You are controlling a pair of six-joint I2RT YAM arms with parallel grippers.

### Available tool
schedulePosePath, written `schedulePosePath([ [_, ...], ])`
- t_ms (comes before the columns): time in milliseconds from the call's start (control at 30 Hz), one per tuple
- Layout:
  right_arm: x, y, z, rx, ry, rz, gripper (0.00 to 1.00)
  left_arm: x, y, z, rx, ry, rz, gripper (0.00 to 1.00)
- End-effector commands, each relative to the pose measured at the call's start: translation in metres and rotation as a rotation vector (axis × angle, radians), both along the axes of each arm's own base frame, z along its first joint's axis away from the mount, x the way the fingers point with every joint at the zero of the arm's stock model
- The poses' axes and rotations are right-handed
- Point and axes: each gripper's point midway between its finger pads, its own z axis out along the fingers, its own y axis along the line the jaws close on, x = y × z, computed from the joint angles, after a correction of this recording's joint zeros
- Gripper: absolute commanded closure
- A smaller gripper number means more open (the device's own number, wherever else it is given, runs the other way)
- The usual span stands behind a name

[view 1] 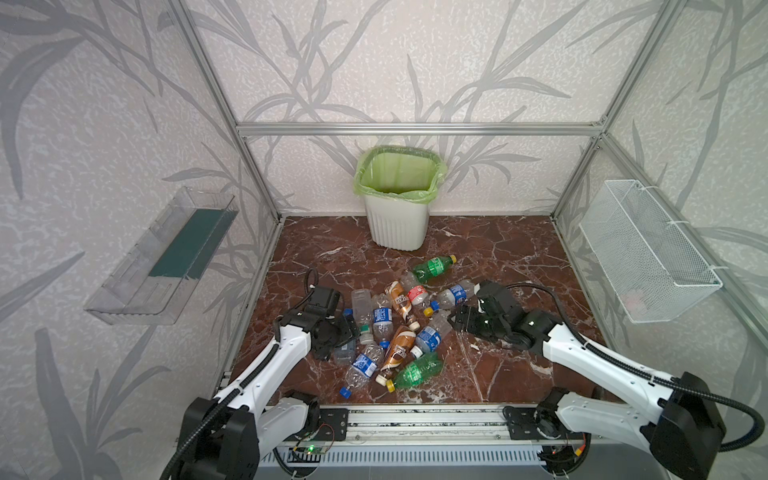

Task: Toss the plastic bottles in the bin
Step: 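Close the left gripper on the clear blue-capped light-blue-labelled bottle, then lift the blue-capped bottle with the left gripper over the bin and release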

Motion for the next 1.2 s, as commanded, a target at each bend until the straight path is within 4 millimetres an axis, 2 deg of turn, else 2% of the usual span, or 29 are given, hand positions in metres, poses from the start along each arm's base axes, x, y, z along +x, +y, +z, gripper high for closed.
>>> schedulePosePath([
  [0,-0.001,-0.002,0.000,-0.009,-0.010,-0.006,0.15,0.000,0.003,-0.006,0.022,0.005,0.004,0.12],
  [267,-0.002,-0.002,-0.005,-0.009,-0.003,-0.009,0.15,-0.006,0.004,-0.022,0.039,0.057,0.012,0.18],
  [833,-0.001,-0.001,-0.007,-0.011,0.001,-0.005,0.16,-0.011,0.014,-0.025,0.079,0.062,0.062,0.39],
  [967,0.000,-0.001,-0.006,-0.009,-0.001,-0.005,0.16,-0.008,0.012,-0.018,0.063,0.030,0.060,0.44],
  [1167,0.000,-0.001,-0.005,-0.009,-0.003,-0.003,0.17,0.006,0.006,0.016,-0.005,-0.170,0.044,0.45],
])
